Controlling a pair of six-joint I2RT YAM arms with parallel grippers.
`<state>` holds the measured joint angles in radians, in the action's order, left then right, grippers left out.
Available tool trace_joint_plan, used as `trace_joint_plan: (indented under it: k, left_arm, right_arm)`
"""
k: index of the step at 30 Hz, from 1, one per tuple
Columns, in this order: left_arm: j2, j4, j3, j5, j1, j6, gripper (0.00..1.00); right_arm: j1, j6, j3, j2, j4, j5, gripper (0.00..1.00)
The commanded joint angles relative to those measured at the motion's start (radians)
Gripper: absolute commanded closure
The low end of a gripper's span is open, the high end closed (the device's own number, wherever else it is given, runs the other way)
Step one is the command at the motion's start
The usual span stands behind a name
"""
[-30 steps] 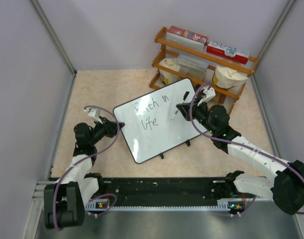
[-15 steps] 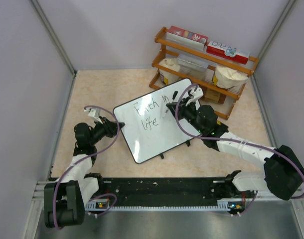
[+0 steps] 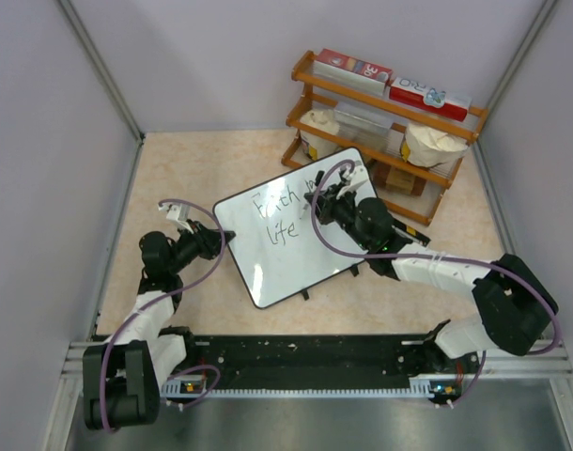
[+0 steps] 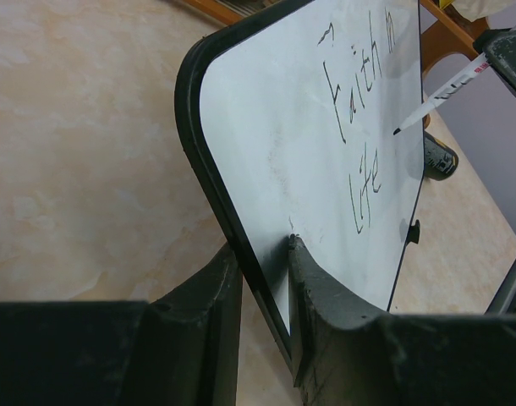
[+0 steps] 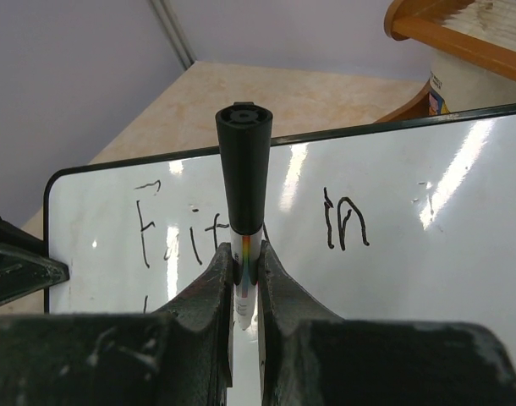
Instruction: Write a sentence on the whiteboard
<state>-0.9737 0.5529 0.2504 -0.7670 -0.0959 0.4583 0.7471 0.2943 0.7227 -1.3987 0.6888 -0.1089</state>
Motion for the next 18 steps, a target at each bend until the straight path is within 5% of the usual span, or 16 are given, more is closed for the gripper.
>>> trace_joint_plan:
  k: [1,18]
  left_arm:
    - [-0.017,-0.005,-0.002,0.031,0.004,-0.076,1.0]
    - [-0.014,-0.005,-0.003,0.032,0.004,-0.078,1.0]
  right_arm:
    - [0.012,-0.007,0.049,-0.013,0.066,-0.02,1.0]
    - [0.012,0.014,0.02,-0.04,0.063,-0.011,1.0]
